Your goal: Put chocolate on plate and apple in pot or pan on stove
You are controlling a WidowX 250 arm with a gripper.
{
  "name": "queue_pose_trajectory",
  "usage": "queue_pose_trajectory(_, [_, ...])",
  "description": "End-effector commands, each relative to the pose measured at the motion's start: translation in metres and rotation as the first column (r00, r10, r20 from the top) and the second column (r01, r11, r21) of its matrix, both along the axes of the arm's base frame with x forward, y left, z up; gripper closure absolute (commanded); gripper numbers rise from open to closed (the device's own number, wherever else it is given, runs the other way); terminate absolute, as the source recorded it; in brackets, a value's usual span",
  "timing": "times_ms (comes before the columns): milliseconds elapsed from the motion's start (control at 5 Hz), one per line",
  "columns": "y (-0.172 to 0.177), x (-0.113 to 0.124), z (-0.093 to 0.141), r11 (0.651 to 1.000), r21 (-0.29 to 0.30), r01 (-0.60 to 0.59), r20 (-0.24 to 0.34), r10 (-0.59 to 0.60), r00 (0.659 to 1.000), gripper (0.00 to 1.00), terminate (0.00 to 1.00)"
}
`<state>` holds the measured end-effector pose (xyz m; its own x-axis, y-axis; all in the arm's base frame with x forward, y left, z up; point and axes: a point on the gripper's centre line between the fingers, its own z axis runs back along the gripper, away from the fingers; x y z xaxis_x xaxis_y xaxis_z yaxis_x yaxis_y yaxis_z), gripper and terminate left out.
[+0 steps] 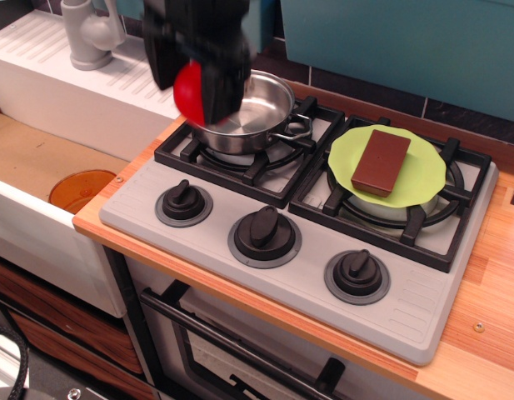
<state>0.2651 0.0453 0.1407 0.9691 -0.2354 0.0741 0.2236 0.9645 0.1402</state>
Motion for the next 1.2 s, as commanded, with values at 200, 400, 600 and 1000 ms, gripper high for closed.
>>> queue_pose_trajectory(200, [0.025, 0.100, 0.016, 0.997, 0.024, 0.075, 0.056, -0.077, 0.995, 1.00, 0.00])
queue_pose_trajectory(400, [0.025, 0.108, -0.001, 0.997, 0.018, 0.078, 0.066, -0.079, 0.995, 1.00, 0.00])
queue_pose_trajectory(600, [0.024, 0.104, -0.009, 0.998, 0.022, 0.061, 0.071, -0.062, 0.996, 1.00, 0.00])
queue_pose_trajectory(1000, [0.011, 0.088, -0.014, 0.999, 0.030, 0.025, 0.075, -0.027, 0.997, 0.00, 0.00])
